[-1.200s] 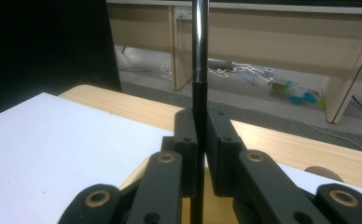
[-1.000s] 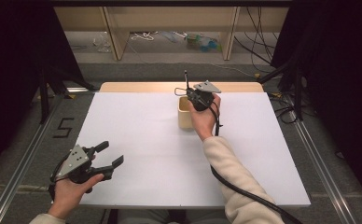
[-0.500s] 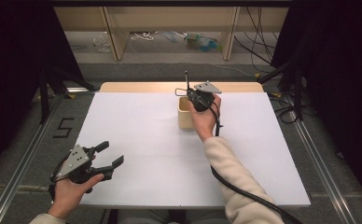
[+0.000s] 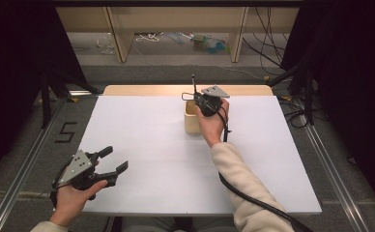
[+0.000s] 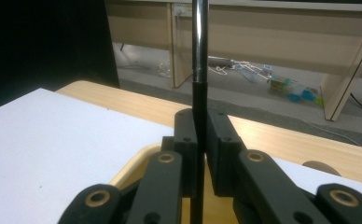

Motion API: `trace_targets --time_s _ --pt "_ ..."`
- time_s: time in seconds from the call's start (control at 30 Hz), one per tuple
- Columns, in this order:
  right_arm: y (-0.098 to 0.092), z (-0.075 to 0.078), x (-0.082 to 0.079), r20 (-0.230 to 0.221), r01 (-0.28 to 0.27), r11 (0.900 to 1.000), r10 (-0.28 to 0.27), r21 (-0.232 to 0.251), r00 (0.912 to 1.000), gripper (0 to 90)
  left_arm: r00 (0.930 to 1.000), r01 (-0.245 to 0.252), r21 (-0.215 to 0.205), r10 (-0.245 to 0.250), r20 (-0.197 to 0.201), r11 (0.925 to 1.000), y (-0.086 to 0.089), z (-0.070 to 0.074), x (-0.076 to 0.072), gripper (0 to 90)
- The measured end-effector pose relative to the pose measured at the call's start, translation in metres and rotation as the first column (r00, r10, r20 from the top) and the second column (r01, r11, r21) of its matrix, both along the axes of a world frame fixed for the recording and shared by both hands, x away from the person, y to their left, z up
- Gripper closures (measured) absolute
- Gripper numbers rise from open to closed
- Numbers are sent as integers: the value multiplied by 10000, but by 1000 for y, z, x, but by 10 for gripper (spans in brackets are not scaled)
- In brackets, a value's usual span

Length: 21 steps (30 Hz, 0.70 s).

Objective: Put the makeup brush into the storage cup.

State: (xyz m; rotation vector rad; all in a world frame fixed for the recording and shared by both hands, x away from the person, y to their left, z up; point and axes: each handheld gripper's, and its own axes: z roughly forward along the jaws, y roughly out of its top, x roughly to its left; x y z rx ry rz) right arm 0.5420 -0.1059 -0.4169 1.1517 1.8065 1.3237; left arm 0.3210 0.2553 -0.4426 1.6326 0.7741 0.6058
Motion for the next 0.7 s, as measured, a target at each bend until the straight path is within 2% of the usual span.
trace_targets --time_s 0.2,0.27,0.5,0.7 --pt "-1 -1 1 143 45 9999 -44 -101 9999 840 10000 -3 -2 3 -1 10000 0 0 0 220" --pt "-1 0 0 2 17 10000 -17 -43 10000 840 10000 -2 13 2 -1 10000 0 0 0 219" --pt "-1 -1 0 -20 18 10000 -19 -39 10000 840 10000 -1 5 1 3 10000 0 0 0 219" --pt "-1 -2 0 109 19 10000 -19 14 9999 840 10000 -6 -1 6 5 10000 0 0 0 219"
